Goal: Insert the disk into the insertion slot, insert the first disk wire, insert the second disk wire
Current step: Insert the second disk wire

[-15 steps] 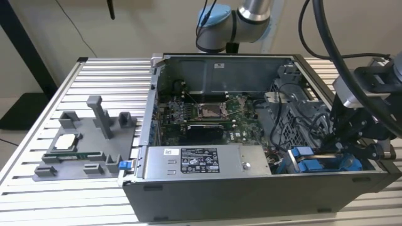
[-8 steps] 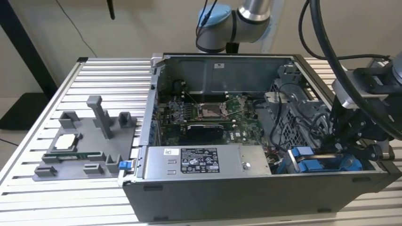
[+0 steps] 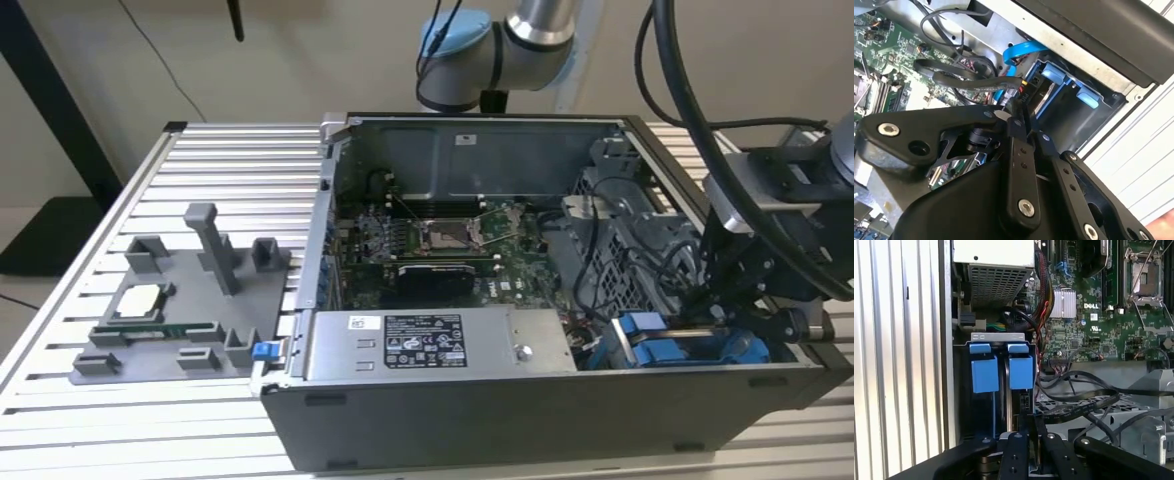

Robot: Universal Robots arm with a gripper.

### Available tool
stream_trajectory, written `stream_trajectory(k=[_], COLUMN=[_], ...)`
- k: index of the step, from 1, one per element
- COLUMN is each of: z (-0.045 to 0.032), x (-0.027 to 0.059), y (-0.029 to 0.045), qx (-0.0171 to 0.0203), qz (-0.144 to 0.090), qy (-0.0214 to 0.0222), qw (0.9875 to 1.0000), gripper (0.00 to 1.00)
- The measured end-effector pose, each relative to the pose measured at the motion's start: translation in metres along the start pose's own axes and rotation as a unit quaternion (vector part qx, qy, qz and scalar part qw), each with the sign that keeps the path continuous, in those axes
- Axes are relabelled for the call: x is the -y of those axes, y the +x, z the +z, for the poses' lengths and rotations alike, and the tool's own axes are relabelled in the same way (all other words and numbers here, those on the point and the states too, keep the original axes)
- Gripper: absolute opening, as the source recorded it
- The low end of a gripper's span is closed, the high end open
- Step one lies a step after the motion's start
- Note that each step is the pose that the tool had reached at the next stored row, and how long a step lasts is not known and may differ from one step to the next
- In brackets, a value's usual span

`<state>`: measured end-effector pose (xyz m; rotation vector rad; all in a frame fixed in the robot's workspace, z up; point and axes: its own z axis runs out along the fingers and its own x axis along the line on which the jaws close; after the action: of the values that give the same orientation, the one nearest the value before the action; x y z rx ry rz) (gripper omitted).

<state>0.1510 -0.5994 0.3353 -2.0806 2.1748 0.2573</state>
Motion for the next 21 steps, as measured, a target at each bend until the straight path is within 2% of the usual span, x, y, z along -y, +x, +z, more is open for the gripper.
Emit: stream_trajectory(k=[7,8,9,11,19,21], z=[0.0037,0.0041,0.0055,0.0024,-0.0261,-0.0312], x=[0.0001,0.0001,0.0002,0.0,-0.0011,-0.0012], y=[0.0008,0.0009,0.0012,0.0006,-0.0054,-0.0064], qx=[-0.0006,-0.0001,0.0018,0.0032,0.0046,0.0047], qz=[0.0,0.0,0.0,0.0,0.0,0.0], qy=[0.0008,0.0007,0.0007,0.0005,0.0005,0.0011], qw=[1.0,1.0,1.0,1.0,1.0,1.0], gripper=[0.0,1.0,1.0,1.0,1.0,1.0])
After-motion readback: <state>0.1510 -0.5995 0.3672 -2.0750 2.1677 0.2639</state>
